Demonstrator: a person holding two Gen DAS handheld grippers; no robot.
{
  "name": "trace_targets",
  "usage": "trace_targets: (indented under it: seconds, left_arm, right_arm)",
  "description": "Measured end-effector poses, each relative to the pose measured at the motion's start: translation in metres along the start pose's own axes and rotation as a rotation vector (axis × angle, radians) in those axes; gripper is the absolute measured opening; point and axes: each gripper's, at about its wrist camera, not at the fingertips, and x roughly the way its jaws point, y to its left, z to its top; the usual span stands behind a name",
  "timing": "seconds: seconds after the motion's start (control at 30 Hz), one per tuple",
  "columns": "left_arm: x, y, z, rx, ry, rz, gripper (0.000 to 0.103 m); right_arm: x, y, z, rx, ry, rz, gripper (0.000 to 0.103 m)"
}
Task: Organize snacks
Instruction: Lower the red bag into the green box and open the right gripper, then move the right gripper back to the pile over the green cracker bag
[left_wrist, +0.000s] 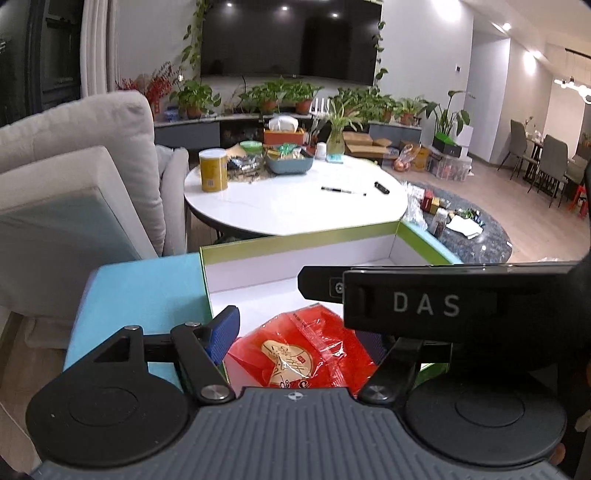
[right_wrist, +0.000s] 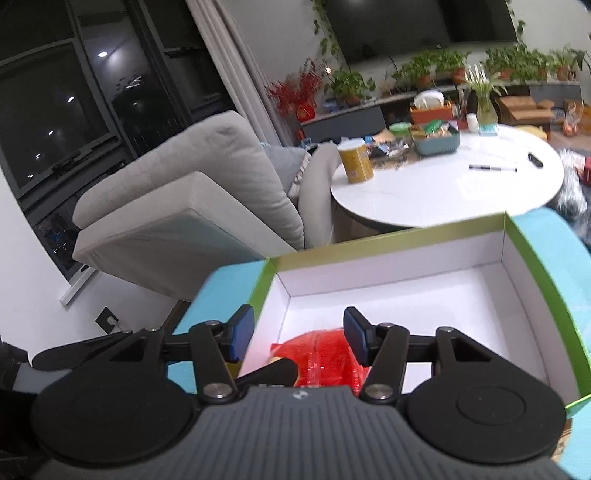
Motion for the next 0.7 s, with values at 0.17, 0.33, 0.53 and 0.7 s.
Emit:
trace_targets:
  seconds: [0.17, 0.33, 0.53, 0.7]
  left_arm:
    - [-0.029, -0.003, 0.002, 0.0, -0.043, -0.006, 0.066]
    - [-0.059, -0.007, 0.003, 0.003, -0.09, -0.012, 0.068]
    - [-0.096, -0.015, -0.003, 0.016, -0.117, 0.018, 0.072]
    - [-0.124, -0.025, -0.015, 0.048, -0.143, 0.033, 0.076]
  right_arm:
    - [-0.025, 0.018, 0.005, -0.046, -0.048, -0.003, 0.079]
    - [-0.053, 0.036, 0.004, -0.094, -0.095, -0.011, 0.079]
    - [-0.086, 0.051, -0.002, -0.117, -0.142, -0.025, 0.079]
    - [-0.111, 0.054, -0.015, -0.119, -0.168, -0.037, 0.079]
